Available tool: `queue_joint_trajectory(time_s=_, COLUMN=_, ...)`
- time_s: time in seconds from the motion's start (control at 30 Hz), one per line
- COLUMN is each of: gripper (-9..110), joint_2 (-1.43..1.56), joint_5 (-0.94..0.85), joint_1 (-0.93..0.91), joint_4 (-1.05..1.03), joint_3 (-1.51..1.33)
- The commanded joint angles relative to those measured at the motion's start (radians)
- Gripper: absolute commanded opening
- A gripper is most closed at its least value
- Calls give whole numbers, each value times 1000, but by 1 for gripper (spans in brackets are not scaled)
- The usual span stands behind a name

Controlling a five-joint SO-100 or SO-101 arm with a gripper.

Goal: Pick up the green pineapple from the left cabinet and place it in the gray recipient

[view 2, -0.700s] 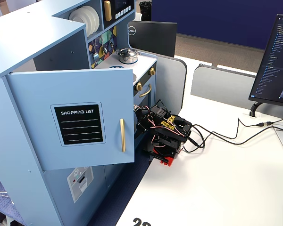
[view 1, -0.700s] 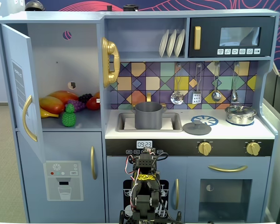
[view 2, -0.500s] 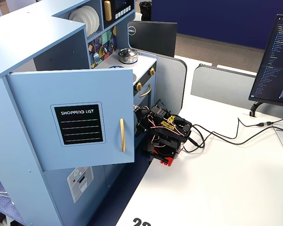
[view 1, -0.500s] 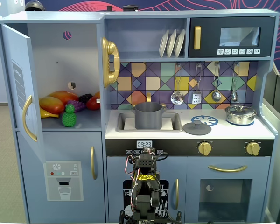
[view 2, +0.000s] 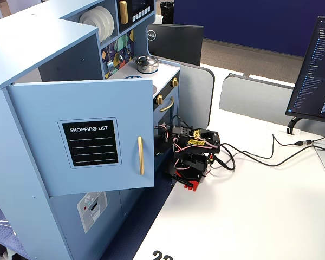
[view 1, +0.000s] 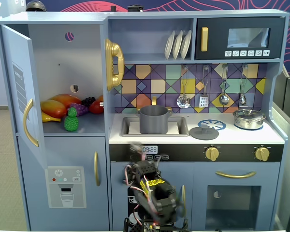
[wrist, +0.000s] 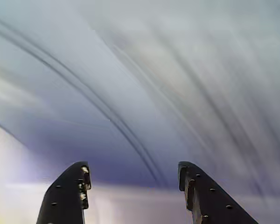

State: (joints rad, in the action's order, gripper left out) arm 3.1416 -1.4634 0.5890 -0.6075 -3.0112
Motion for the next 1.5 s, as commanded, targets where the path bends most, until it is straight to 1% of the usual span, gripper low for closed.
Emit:
queue_joint_trajectory(time_s=0.0, gripper=23, joint_2=-75, joint_5=-152, joint_1=293, joint_4=664, joint_3=61)
queue_joint_trajectory(time_s=0.07, gripper=23, joint_2=-110, joint_5=-195, joint_1=333, joint_4=683, joint_3=130)
queue_joint_trajectory(time_s=0.23, gripper=23, joint_2=-216, joint_5=-302, joint_1=325, joint_4=726, joint_3=258)
queue_joint_trajectory(time_s=0.37, gripper=25, joint_2=-288, joint_5=-330, joint_1=307, joint_4=736, joint_3=330)
queue_joint_trajectory(time_s=0.53, gripper=32, joint_2=-431, joint_5=-272, joint_1=245, joint_4=784, joint_3=434)
queue_joint_trajectory(time_s=0.63, gripper=35, joint_2=-541, joint_5=-179, joint_1=213, joint_4=825, joint_3=534)
queue_joint_trajectory(time_s=0.73, gripper=36, joint_2=-658, joint_5=-109, joint_1=187, joint_4=850, joint_3=634)
queue_joint_trajectory(time_s=0.93, gripper=34, joint_2=-851, joint_5=-103, joint_1=184, joint_4=931, joint_3=758)
queue_joint_trajectory(time_s=1.17, gripper=34, joint_2=-1002, joint_5=-100, joint_1=198, joint_4=969, joint_3=838)
queue_joint_trajectory(time_s=1.47, gripper=34, joint_2=-1189, joint_5=-49, joint_1=186, joint_4=994, joint_3=973)
